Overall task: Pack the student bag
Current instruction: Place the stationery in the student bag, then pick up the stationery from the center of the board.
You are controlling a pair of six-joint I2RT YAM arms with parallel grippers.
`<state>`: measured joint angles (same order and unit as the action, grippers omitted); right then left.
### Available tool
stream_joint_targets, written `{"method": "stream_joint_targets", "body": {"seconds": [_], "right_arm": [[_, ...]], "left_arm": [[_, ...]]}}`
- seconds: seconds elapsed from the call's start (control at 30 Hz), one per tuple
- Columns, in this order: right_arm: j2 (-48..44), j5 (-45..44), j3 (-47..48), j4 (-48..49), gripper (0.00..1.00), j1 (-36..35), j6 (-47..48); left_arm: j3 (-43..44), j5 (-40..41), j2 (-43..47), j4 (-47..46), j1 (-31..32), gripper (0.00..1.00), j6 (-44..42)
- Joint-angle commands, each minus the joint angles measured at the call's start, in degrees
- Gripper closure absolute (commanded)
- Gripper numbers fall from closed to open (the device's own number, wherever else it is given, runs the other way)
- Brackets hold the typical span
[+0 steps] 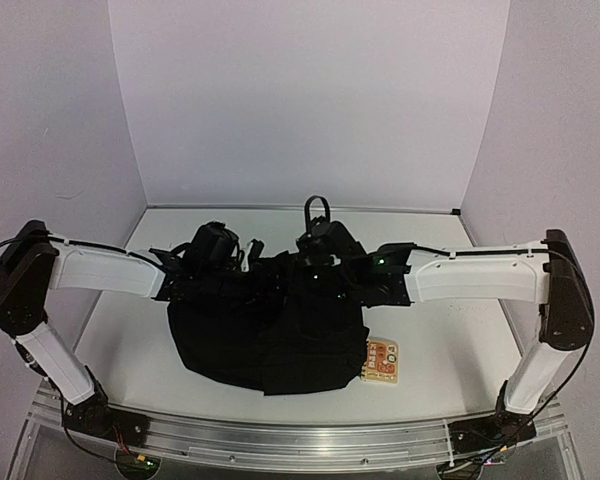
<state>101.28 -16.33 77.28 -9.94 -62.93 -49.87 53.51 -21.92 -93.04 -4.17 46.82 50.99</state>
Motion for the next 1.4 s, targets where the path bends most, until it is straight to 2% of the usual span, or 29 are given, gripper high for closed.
{"method": "stream_joint_targets", "body": {"seconds": [0.0, 0.07, 0.23, 0.37, 0.5, 0.67, 0.8, 0.87, 1.07, 1.23, 1.37], "right_arm": [[-3.6, 0.0, -0.6, 4.9, 0.99, -0.3, -0.1], [-3.9, 0.5, -1.0, 4.9, 0.91, -0.3, 0.4], [-6.4, 0.2, -2.7, 3.6, 0.46, -0.3, 1.4], [-10.5, -2.4, -4.3, -1.4, 0.26, -0.2, 1.6], [-15.5, -0.8, -10.4, -8.3, 0.24, 3.2, -0.9], [-23.7, 6.0, -24.4, -12.5, 0.26, 9.6, -4.5], [-29.8, 8.9, -34.2, -14.1, 0.27, 11.3, -7.9], [-31.7, 9.4, -37.7, -14.8, 0.3, 11.4, -9.3], [-26.6, 10.9, -39.3, -17.7, 0.34, 11.2, -9.1], [-20.4, 9.8, -35.4, -17.7, 0.2, 9.9, -7.3], [-14.9, 9.1, -32.6, -17.5, 0.13, 8.6, -6.9]], "left_arm": [[-1.5, 7.2, 10.7, 9.4, 0.6, 0.13, -3.9], [-2.7, 9.9, 14.9, 12.9, 0.6, 0.09, -4.1], [-3.4, 14.9, 21.4, 20.5, -0.5, 0.01, -4.9], [-2.8, 15.6, 22.5, 22.9, -1.8, 0.0, -5.3], [-2.7, 13.8, 21.7, 21.6, -2.8, 0.0, -5.5], [-2.3, 11.6, 19.2, 20.1, -3.5, 0.0, -5.5], [-2.4, 10.6, 18.0, 18.6, -3.8, 0.0, -5.0], [-2.5, 10.0, 17.6, 17.9, -4.0, 0.0, -4.9], [-2.2, 9.2, 16.7, 17.8, -4.5, 0.0, -5.3], [-2.7, 8.9, 17.0, 17.8, -4.9, 0.0, -5.3], [-3.6, 9.0, 18.3, 18.1, -5.4, 0.0, -5.2]]}}
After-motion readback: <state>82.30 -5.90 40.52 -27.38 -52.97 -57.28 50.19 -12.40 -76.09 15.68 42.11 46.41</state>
